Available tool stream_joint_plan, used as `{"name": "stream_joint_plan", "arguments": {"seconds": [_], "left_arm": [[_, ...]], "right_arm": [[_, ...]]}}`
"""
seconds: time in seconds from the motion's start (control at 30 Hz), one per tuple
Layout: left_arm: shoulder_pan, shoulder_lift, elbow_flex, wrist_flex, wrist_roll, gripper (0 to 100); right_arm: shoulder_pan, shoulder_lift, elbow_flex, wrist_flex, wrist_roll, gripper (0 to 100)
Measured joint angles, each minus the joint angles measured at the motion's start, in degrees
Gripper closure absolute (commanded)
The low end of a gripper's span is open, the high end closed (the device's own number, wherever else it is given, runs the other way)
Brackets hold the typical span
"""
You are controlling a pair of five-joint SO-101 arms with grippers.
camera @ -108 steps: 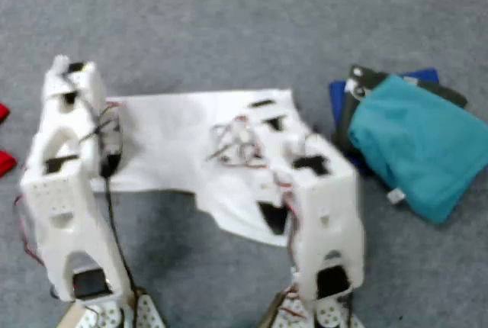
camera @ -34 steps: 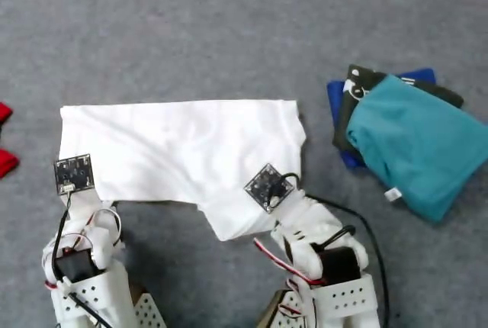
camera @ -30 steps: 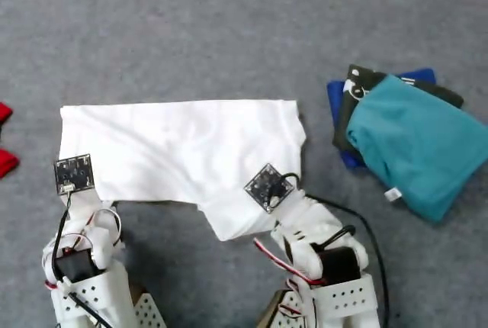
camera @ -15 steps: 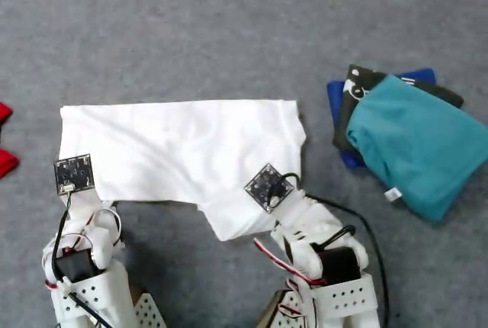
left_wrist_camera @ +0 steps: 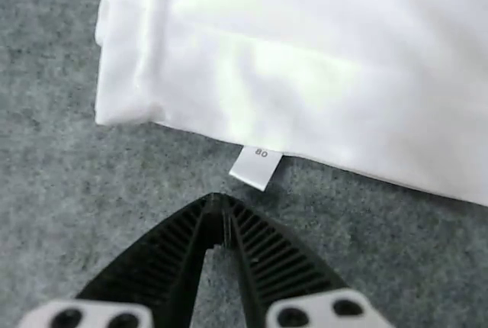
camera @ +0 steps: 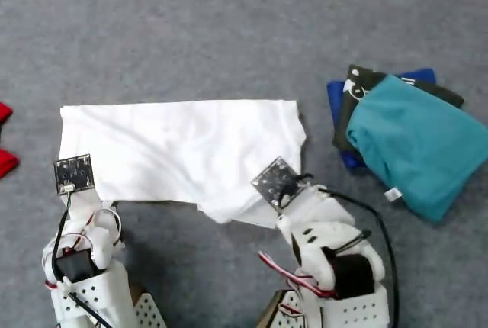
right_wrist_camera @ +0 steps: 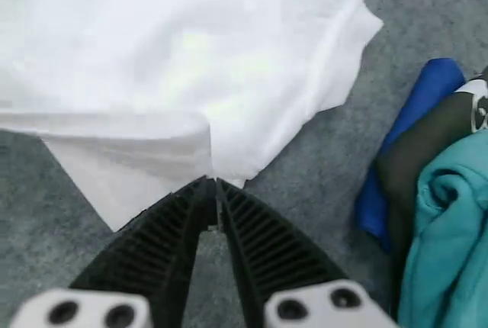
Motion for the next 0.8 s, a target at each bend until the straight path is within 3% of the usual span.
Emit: {"name": "stream_joint_plan", "arguments": {"seconds": [0.2,0.47,0.63,0.8], "left_arm": [[0.0,0.0,0.0,0.0,0.0,97],[0.0,0.0,0.0,0.0,0.0,97],[-0.4,0.0,0.0,0.0,0.0,97],[-0.5,0.0,-1.6,0.0,-3.2,97]], "right_arm": [[0.7,9.1,-11.2,2.5,-4.0,98.4],[0.6,40.4,-34.4,9.5,-10.2,98.4],[-4.8,56.6,-45.4,19.2,-9.1,98.4],[-10.5,65.6,-46.7,19.8,-1.1,98.4]]}}
